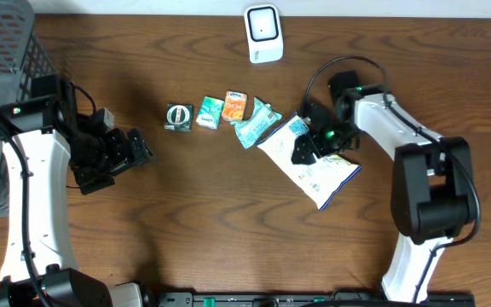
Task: Scan the item barcode
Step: 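Lift the bag and hold its back side up to the scanner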
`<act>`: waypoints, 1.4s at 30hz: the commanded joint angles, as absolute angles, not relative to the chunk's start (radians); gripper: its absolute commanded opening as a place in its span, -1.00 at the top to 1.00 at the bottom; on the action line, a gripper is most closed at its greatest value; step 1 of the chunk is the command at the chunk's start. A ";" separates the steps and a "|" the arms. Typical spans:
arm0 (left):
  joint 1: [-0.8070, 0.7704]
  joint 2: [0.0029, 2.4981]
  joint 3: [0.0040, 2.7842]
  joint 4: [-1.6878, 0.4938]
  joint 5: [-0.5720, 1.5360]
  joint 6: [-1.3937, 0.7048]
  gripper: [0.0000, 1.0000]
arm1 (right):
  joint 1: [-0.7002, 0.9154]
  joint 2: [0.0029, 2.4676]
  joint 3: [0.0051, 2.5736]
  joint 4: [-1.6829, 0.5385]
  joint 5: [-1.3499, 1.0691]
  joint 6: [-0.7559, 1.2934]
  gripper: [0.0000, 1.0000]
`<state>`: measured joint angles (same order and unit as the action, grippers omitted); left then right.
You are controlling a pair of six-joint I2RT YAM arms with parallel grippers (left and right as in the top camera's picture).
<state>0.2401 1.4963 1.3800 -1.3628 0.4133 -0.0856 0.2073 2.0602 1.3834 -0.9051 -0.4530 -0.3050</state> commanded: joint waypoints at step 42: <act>0.239 1.496 1.382 -1.367 0.411 -0.091 -0.96 | 0.206 1.769 1.426 -0.109 -0.995 0.717 0.98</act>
<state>0.2401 1.4963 1.3800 -1.3628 0.4133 -0.0856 0.2054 1.7691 1.4303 -0.1108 -0.9874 0.7414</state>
